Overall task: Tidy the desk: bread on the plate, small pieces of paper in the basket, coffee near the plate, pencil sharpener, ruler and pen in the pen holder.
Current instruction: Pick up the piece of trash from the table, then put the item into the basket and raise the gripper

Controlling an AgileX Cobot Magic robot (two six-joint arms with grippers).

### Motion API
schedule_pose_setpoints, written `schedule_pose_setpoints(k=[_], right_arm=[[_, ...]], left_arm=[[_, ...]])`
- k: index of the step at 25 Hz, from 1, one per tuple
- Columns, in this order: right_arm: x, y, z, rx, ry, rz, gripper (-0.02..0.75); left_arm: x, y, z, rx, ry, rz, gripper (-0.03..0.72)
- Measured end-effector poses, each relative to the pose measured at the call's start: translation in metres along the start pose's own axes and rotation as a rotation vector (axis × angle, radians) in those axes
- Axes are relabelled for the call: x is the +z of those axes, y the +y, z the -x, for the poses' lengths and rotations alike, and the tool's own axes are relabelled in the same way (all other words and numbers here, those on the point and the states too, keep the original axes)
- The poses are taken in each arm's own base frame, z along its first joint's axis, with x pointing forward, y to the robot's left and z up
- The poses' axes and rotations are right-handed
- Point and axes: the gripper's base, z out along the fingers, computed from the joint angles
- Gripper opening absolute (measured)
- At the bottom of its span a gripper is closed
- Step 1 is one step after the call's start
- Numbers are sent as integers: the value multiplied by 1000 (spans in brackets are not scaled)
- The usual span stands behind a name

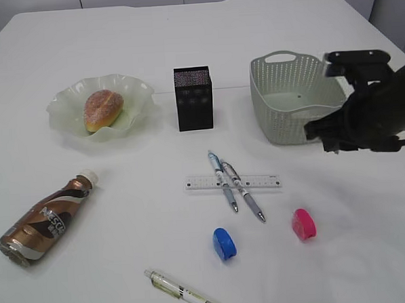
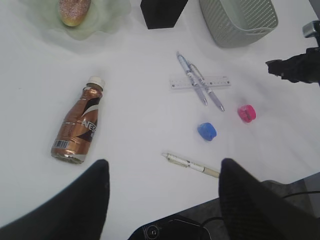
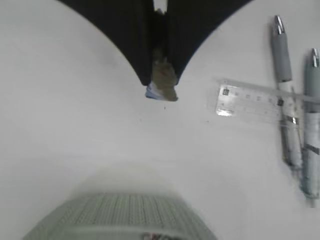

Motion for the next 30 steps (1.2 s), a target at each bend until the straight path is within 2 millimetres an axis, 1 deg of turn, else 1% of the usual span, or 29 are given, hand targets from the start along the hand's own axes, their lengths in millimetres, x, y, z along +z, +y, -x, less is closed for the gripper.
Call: schedule_pose_setpoints(k=[3, 6, 10, 13, 16, 20, 22, 25, 28, 30], right_arm=[[-25, 2, 8, -3, -76, 8, 24], [-46, 4, 28, -18, -167, 12, 24], [-64, 6, 60, -65, -302, 2, 24], [-72, 8, 83, -101, -410, -9, 24], [-66, 10, 103, -115, -449, -14, 24], [-38, 10, 120, -118, -432, -16, 24], [-20, 10, 124, -95, -407, -13, 24], [0, 4, 130, -25, -374, -13, 24], [13, 1, 130, 3, -331, -18, 24], [18, 0, 129, 6, -310, -21, 24]], left_arm=[[0, 0, 0, -1, 0, -2, 498], [0, 0, 0, -1, 0, -2, 497], [0, 0, 0, -1, 0, -2, 498], [0, 0, 0, -1, 1, -4, 497], [0, -1, 0, -4, 2, -12, 497], [0, -1, 0, -4, 3, -14, 498], [0, -2, 0, -6, 4, -20, 497], [0, -3, -1, -10, 6, -31, 498], [0, -3, -1, -11, 7, -35, 497], [0, -3, -1, -11, 7, -36, 497]])
